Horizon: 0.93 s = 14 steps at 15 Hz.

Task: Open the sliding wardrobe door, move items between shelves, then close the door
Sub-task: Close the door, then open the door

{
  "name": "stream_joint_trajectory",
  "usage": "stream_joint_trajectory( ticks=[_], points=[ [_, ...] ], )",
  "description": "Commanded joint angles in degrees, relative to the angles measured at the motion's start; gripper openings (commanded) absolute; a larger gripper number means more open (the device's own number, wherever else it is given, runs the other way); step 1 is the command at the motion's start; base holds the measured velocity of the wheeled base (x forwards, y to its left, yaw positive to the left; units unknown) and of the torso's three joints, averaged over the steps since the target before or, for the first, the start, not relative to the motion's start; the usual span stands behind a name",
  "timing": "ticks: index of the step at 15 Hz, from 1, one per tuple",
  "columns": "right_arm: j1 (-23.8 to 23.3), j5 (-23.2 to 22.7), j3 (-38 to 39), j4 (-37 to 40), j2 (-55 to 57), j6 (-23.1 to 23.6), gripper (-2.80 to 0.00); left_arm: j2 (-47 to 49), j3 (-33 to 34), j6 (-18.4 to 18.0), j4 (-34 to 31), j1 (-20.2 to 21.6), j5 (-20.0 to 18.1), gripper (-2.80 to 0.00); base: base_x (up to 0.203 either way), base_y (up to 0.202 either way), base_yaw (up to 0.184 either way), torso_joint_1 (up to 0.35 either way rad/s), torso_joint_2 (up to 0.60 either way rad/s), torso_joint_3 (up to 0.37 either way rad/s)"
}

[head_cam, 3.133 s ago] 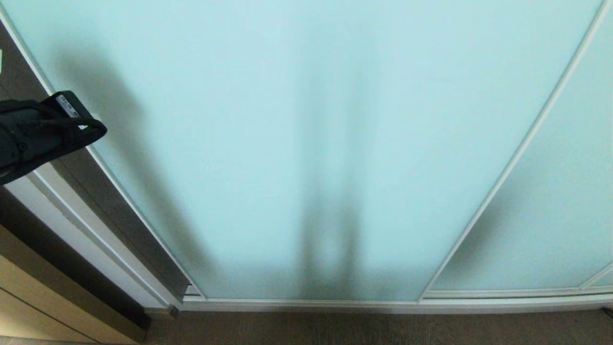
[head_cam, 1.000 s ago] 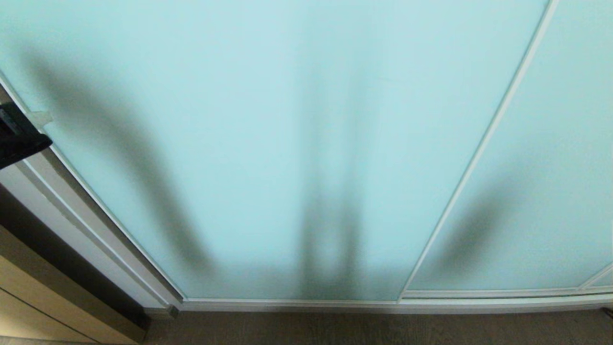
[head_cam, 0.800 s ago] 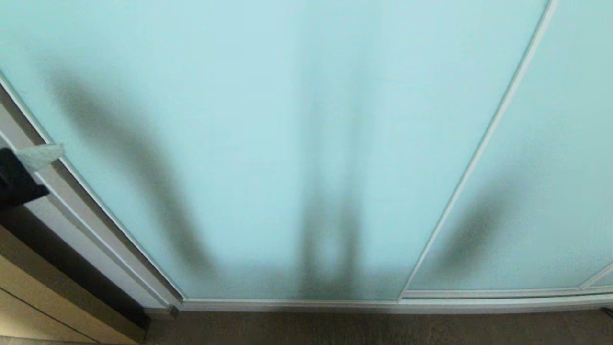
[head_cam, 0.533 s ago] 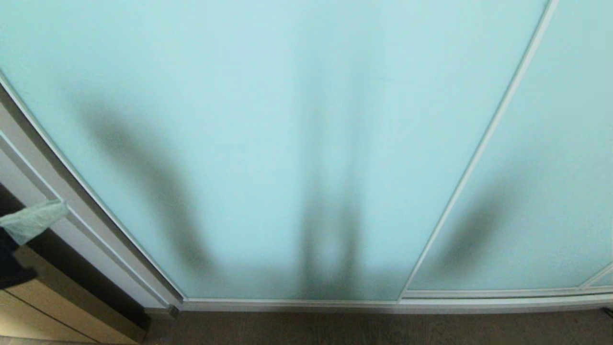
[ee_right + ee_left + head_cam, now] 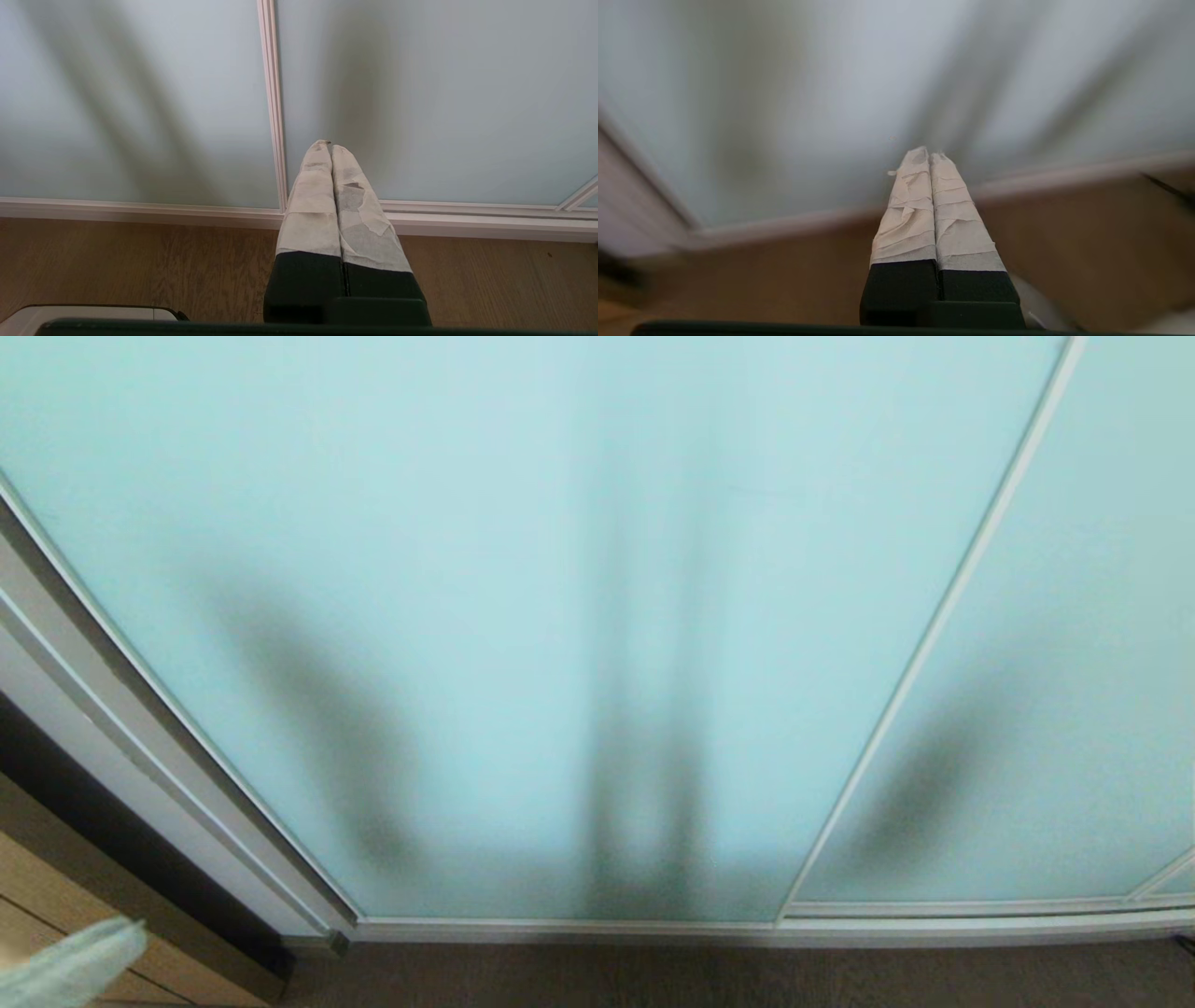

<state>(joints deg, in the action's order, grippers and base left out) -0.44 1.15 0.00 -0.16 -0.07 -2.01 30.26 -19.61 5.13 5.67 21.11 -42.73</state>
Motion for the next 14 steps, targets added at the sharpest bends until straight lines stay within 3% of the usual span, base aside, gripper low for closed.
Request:
stream_joint_trajectory(
  ticks=[1,4,6,8,9,10,11,12,14],
  points=[
    [0.0,0.0,0.0,0.0,0.1,0.0,-2.8,-4.0,-1.4,0.1,-5.1,0.1,-2.4,-2.8,0.0,0.0,0.0,0.0,0.0,0.0],
    [0.0,0.0,0.1,0.0,0.1,0.0,-2.8,-7.3,0.4,-0.2,-5.5,0.1,0.7,-2.8,0.0,0.0,0.0,0.0,0.0,0.0],
    [0.0,0.0,0.1,0.0,0.1,0.0,-2.8,-8.1,0.3,-2.0,-5.6,-1.1,5.5,-2.8,0.0,0.0,0.0,0.0,0.0,0.0],
    [0.0,0.0,0.1,0.0,0.1,0.0,-2.8,-7.0,-0.1,-3.7,-5.9,-8.3,15.8,-2.8,0.0,0.0,0.0,0.0,0.0,0.0],
    [0.0,0.0,0.0,0.0,0.1,0.0,-2.8,-7.3,0.4,-5.0,-6.3,-15.0,24.2,-2.8,0.0,0.0,0.0,0.0,0.0,0.0],
    [0.0,0.0,0.0,0.0,0.1,0.0,-2.8,-8.1,1.4,-6.6,-6.9,-21.5,35.0,-2.8,0.0,0.0,0.0,0.0,0.0,0.0],
    [0.0,0.0,0.1,0.0,0.1,0.0,-2.8,-9.8,2.8,-8.0,-7.5,-26.2,44.2,-2.8,0.0,0.0,0.0,0.0,0.0,0.0],
    [0.0,0.0,0.1,0.0,0.1,0.0,-2.8,-12.4,4.8,-9.0,-7.9,-28.8,49.1,-2.8,0.0,0.0,0.0,0.0,0.0,0.0],
    [0.1,0.0,0.1,0.0,0.1,0.0,-2.8,-13.9,7.3,-7.0,-7.8,-29.2,50.2,-2.8,0.0,0.0,0.0,0.0,0.0,0.0]
  ],
)
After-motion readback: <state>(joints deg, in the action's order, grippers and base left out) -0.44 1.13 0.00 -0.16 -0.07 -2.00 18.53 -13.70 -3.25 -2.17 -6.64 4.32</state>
